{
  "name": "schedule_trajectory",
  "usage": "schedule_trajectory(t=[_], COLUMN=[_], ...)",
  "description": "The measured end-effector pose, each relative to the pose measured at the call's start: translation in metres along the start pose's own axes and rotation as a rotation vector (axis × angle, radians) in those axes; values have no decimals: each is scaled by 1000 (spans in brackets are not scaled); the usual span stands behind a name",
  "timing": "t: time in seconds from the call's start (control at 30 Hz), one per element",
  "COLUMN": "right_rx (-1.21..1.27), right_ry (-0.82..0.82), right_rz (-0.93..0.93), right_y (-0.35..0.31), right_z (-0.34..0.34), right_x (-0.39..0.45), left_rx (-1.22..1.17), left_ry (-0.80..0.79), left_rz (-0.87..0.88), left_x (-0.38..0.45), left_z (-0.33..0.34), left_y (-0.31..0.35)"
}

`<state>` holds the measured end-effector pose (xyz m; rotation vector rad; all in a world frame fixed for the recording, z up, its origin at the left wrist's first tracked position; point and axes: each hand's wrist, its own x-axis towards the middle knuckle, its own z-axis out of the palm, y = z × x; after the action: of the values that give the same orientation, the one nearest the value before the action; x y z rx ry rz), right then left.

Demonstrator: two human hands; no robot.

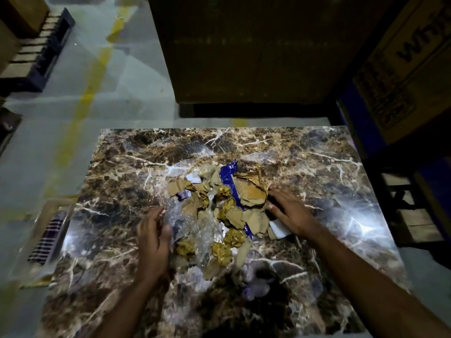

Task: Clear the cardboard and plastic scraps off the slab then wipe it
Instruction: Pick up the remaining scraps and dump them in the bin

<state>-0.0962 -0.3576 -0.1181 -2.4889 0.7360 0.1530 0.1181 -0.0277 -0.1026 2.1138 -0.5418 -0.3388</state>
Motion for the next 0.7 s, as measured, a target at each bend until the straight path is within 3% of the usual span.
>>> schedule_trajectory(t=[0.1, 0.33, 0.53, 0.6, 0.7], right_rx=[117, -135, -85, 3, 116], right_ry=[170, -129, -28, 56, 170], right_rz=[32, -63, -49, -10, 33], right_y=[-7, -25, -16, -8, 7], right_z=[0, 5, 11, 11, 12], right_x=[-7, 1, -29, -39, -57], left_rx=[141, 498, 798, 903, 968], left_ry=[-72, -402, -645, -701, -721], left_rz=[163, 601, 1160, 1169, 1044], left_x=[-24, -55, -103, -97, -77], left_z=[10, 53, 84, 98, 114], left_y=[17, 74, 78, 74, 79])
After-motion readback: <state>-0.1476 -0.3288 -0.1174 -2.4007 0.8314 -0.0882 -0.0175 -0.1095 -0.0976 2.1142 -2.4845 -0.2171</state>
